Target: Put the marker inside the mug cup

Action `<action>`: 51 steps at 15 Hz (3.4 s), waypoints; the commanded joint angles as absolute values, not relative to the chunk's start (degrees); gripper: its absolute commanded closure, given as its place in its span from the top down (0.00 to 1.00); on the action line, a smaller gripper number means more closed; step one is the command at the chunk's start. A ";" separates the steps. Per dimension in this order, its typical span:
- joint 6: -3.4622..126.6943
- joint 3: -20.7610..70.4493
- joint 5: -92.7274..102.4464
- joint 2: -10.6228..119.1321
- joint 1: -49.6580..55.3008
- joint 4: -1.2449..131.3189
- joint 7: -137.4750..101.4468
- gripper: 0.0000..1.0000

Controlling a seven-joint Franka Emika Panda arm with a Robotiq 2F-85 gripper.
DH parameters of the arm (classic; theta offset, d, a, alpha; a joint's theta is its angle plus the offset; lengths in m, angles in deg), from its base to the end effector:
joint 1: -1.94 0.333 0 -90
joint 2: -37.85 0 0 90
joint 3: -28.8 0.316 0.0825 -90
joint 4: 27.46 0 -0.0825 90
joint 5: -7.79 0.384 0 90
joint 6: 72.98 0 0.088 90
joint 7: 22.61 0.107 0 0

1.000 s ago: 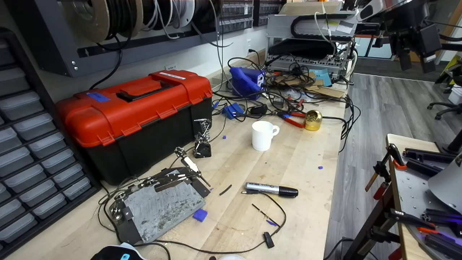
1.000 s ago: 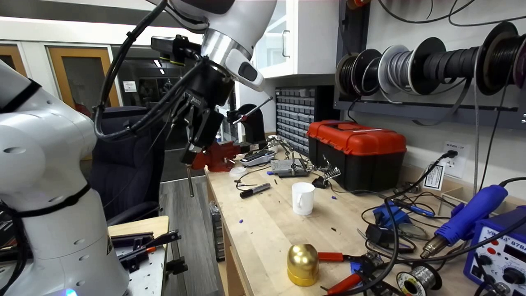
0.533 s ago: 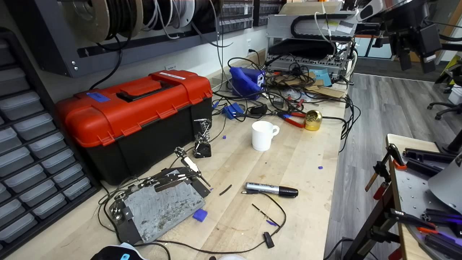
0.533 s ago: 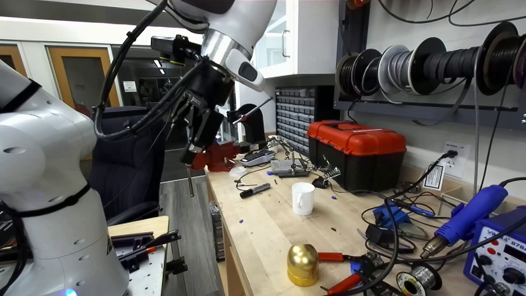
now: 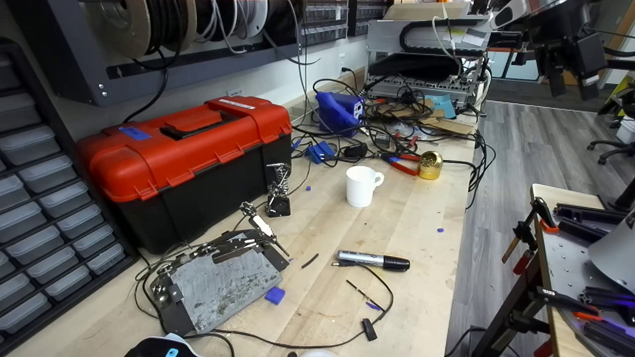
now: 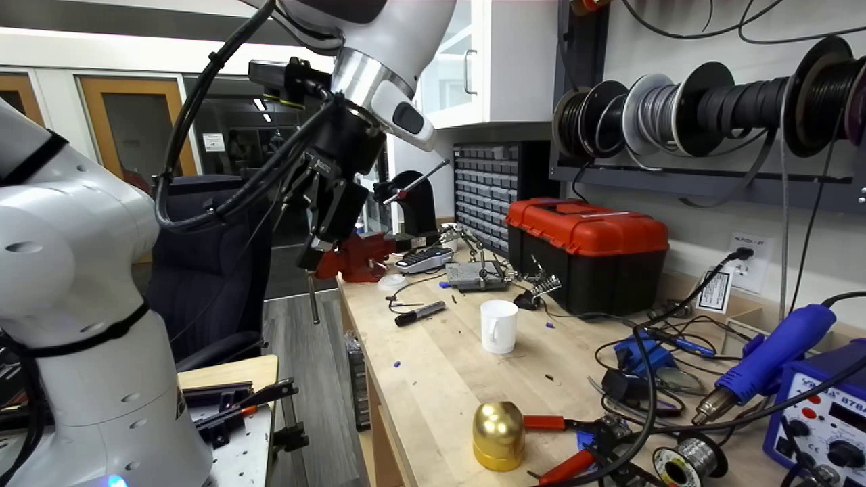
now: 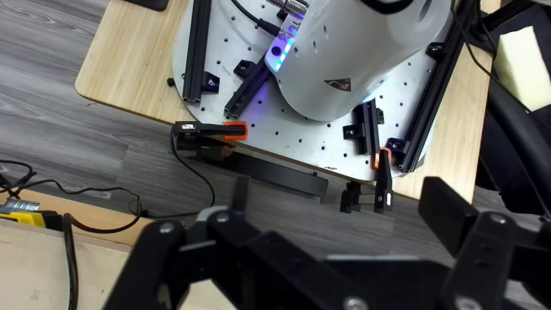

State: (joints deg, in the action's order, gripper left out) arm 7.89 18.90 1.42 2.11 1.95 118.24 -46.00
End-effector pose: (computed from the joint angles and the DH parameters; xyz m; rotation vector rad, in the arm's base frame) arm 0.2910 -0.0660 0.4445 -2.8899 -0.4447 0.7433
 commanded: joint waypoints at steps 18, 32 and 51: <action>18.28 19.93 2.49 10.43 2.25 117.53 -45.20 1.00; 39.56 25.60 10.47 19.42 5.96 112.97 -45.16 1.00; 50.33 34.59 18.00 27.09 11.71 111.84 -39.50 1.00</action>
State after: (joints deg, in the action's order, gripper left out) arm 50.42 34.57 18.01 27.09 11.73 111.89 -39.52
